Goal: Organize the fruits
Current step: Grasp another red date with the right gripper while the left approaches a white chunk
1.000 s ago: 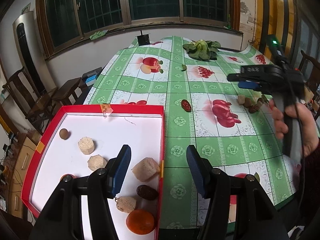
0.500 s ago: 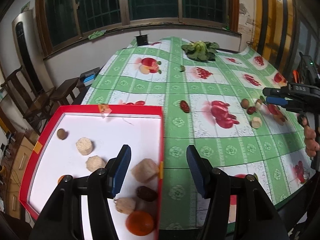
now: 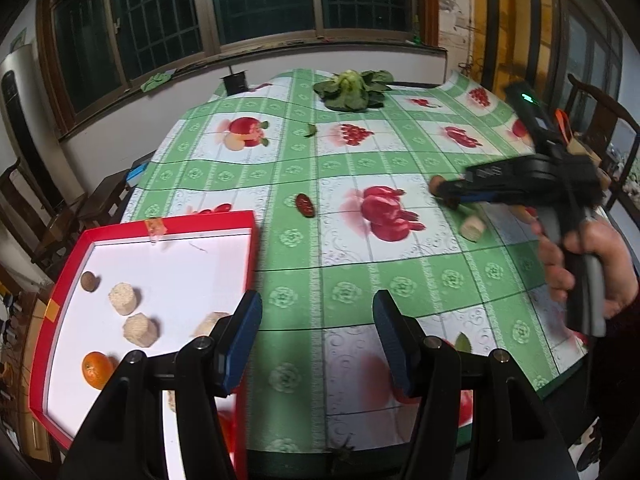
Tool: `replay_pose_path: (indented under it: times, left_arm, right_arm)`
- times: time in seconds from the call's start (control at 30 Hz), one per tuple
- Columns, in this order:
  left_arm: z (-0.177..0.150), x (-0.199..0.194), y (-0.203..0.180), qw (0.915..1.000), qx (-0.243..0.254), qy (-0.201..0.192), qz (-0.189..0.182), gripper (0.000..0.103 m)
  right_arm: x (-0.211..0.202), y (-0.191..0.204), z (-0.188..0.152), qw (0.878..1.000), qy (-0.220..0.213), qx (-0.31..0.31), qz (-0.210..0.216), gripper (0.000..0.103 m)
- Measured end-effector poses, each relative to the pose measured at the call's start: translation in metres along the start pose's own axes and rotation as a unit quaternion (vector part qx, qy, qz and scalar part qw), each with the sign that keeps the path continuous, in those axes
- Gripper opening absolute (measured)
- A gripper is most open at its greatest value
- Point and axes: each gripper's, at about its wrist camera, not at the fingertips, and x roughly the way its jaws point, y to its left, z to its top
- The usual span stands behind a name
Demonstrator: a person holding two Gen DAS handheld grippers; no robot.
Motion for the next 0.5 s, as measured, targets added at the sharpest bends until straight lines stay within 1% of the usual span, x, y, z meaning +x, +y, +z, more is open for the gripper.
replay_pose_path:
  times: [0.03,0.13,0.17,0.27,0.3,0.37,0.5]
  left_arm:
    - [0.000,0.000,-0.002,1.0000,0.002,0.001,-0.002,0.058]
    - [0.002,-0.001,-0.006,0.9999,0.005,0.005,-0.007,0.058]
    - [0.004,-0.001,-0.008,0.9999,0.005,0.006,-0.010,0.058]
    - [0.009,0.001,-0.014,0.9998,0.011,0.010,-0.015,0.058]
    - [0.012,0.002,-0.017,0.9996,0.014,0.013,-0.021,0.058]
    - [0.019,0.006,-0.027,0.9990,0.023,0.018,-0.034,0.058]
    - [0.034,0.022,-0.053,0.9965,0.045,0.030,-0.063,0.058]
  right_arm:
    - [0.002,0.002,0.002,1.000,-0.001,-0.005,-0.005,0.034]
    - [0.010,0.011,0.006,0.999,-0.007,-0.023,-0.036,0.020]
    - [0.011,0.015,0.005,0.998,-0.007,-0.038,-0.048,0.020]
    - [0.008,0.017,0.000,0.997,-0.002,-0.057,-0.049,0.020]
    - [0.006,0.014,0.000,0.998,-0.001,-0.055,-0.044,0.020]
    - [0.000,0.000,0.001,0.999,0.001,-0.029,-0.015,0.020]
    - [-0.028,-0.039,0.000,0.999,-0.025,0.033,0.035,0.020]
